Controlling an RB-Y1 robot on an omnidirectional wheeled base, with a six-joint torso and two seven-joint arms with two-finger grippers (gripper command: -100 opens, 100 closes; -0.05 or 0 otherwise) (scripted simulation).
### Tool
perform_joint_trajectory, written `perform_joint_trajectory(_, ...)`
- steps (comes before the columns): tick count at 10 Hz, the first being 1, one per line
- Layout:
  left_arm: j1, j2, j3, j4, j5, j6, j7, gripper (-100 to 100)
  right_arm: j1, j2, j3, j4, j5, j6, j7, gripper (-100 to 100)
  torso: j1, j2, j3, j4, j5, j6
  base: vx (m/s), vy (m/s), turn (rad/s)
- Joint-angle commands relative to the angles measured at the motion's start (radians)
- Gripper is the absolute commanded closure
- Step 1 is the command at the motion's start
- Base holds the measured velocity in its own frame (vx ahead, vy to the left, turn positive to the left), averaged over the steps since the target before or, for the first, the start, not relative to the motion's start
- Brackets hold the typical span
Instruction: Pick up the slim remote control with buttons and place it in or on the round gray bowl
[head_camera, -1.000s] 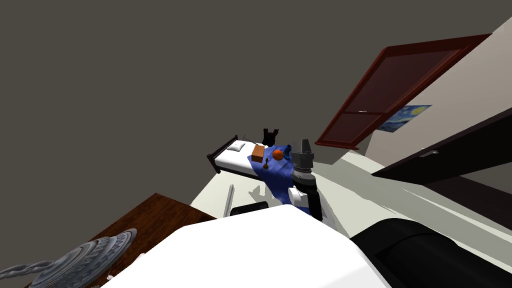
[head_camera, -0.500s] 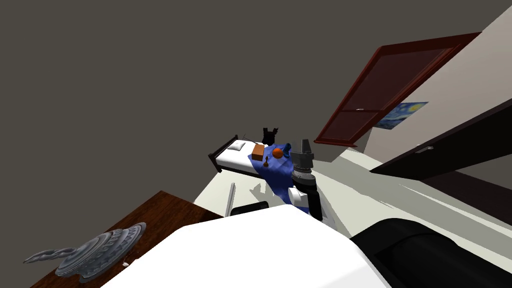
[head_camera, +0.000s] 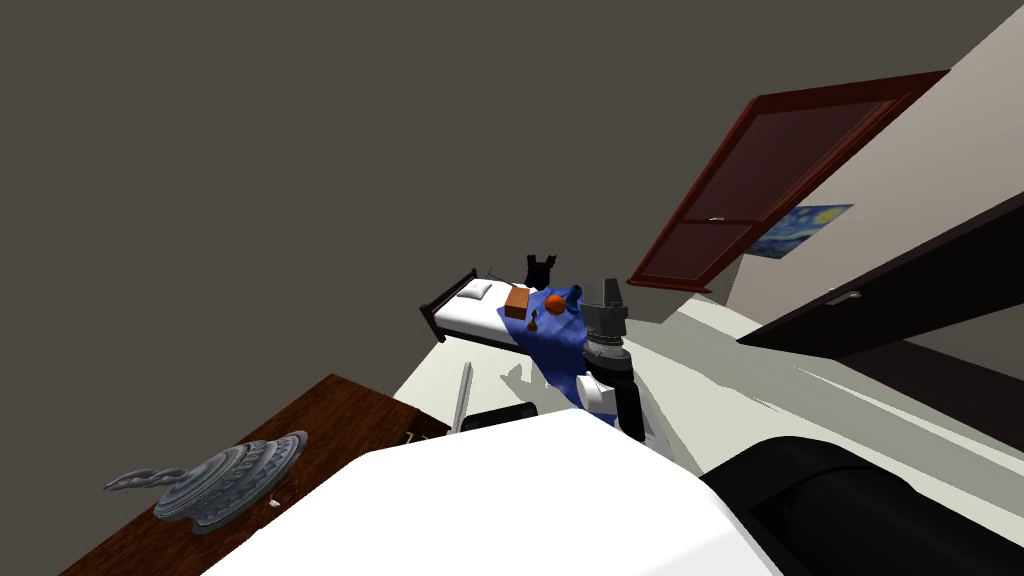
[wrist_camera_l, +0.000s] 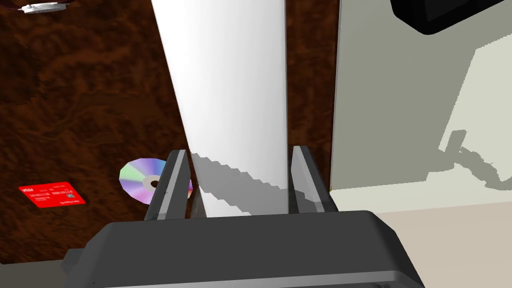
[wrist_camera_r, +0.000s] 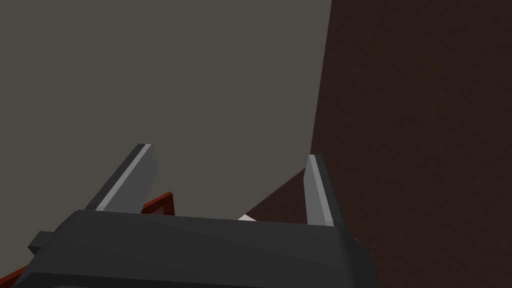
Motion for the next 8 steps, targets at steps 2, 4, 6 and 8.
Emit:
perform_joint_trajectory(2, 0.02, 0.004, 0.016, -0.041, 0.006, 0.05, -0.029, 100, 0.0, 0.0, 0.0, 0.0, 0.0, 0.0, 0.0, 0, 0.0, 0.0, 0.0, 0.0, 0.0, 0.0, -0.069, 0.022, 0.027)
perform_joint_trajectory(4, 0.027, -0.001, 0.017, -0.066, 0.004, 0.067, -0.041, 100, 0.0, 0.0, 0.0, 0.0, 0.0, 0.0, 0.0, 0, 0.0, -0.001, 0.0, 0.0, 0.0, 0.0, -0.034, 0.032, 0.026)
perform_joint_trajectory(6, 0.028, -0.002, 0.017, -0.064, 0.004, 0.066, -0.036, -100, 0.0, 0.0, 0.0, 0.0, 0.0, 0.0, 0.0, 0, -0.001, -0.004, -0.002, 0.0, 0.0, 0.001, -0.005, 0.01, 0.003)
perform_joint_trajectory(8, 0.028, -0.002, 0.017, -0.064, 0.004, 0.065, -0.036, -100, 0.0, 0.0, 0.0, 0.0, 0.0, 0.0, 0.0, 0, -0.002, -0.005, -0.002, 0.0, -0.001, 0.001, 0.0, 0.0, 0.0)
